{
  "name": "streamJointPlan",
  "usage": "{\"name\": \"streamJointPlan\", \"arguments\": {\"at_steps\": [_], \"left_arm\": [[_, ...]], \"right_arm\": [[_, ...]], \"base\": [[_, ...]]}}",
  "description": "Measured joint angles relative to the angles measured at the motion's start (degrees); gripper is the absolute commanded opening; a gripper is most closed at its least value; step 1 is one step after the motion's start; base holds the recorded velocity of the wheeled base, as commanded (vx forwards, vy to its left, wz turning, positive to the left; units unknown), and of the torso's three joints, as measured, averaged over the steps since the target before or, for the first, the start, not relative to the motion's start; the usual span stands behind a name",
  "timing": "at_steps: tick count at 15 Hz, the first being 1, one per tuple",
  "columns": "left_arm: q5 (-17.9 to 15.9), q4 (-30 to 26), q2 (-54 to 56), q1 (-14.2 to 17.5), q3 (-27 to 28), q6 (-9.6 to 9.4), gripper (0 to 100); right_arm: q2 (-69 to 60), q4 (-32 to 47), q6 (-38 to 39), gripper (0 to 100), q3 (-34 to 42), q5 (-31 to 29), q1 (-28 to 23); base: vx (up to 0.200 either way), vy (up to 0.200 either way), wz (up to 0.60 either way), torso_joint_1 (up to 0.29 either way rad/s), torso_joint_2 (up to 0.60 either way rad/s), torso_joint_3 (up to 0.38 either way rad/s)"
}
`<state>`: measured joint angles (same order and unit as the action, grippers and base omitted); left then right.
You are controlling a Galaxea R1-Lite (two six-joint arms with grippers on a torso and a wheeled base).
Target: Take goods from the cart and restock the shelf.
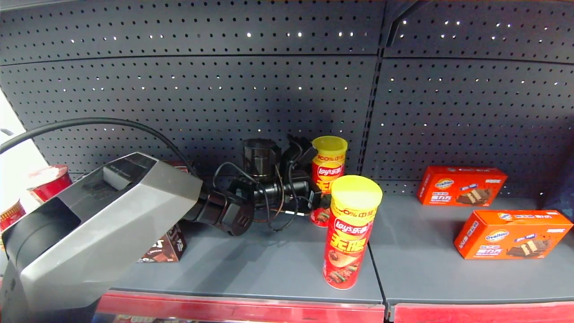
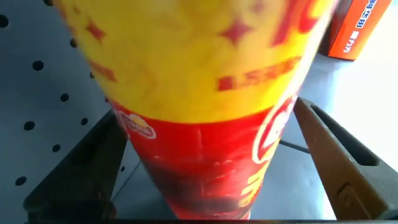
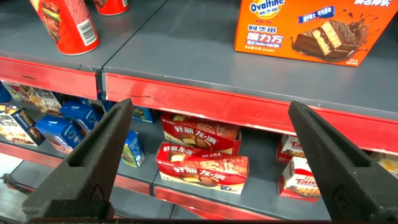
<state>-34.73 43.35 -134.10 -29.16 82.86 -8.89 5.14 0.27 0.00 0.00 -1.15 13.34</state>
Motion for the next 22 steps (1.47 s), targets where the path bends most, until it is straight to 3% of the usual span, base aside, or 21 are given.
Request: {"name": "streamJointPlan", "arguments": {"at_steps": [3, 6, 10, 15, 18, 19, 22], "left_arm": [[-0.05, 0.00, 1.88, 0.91, -1.85, -0.02, 100], [-0.16, 0.00, 7.11, 2.54, -8.06, -0.04, 100], [1.97, 0.11, 17.09, 4.96, -15.34, 3.83, 100], [13.56, -0.82, 31.65, 8.33, -21.46, 6.22, 100], [27.27, -4.71, 41.11, 10.47, -24.21, 6.22, 100], [29.70, -6.16, 44.54, 11.36, -25.34, 6.18, 100], [31.98, -9.78, 55.76, 16.18, -31.68, 6.07, 100]], "right_arm": [[0.00, 0.00, 0.00, 100, 0.00, 0.02, 0.00], [0.02, 0.00, 0.00, 100, 0.00, 0.02, 0.00], [0.02, 0.00, 0.00, 100, 0.00, 0.02, 0.00], [0.04, 0.00, 0.00, 100, 0.00, 0.02, 0.00], [0.02, 0.00, 0.00, 100, 0.00, 0.02, 0.00], [0.02, -0.02, 0.00, 100, 0.00, 0.00, 0.00], [0.04, 0.00, 0.00, 100, 0.00, 0.00, 0.00]], "base": [[0.000, 0.000, 0.00, 0.000, 0.00, 0.000], [0.000, 0.000, 0.00, 0.000, 0.00, 0.000], [0.000, 0.000, 0.00, 0.000, 0.00, 0.000], [0.000, 0.000, 0.00, 0.000, 0.00, 0.000], [0.000, 0.000, 0.00, 0.000, 0.00, 0.000], [0.000, 0.000, 0.00, 0.000, 0.00, 0.000], [0.000, 0.000, 0.00, 0.000, 0.00, 0.000]]}}
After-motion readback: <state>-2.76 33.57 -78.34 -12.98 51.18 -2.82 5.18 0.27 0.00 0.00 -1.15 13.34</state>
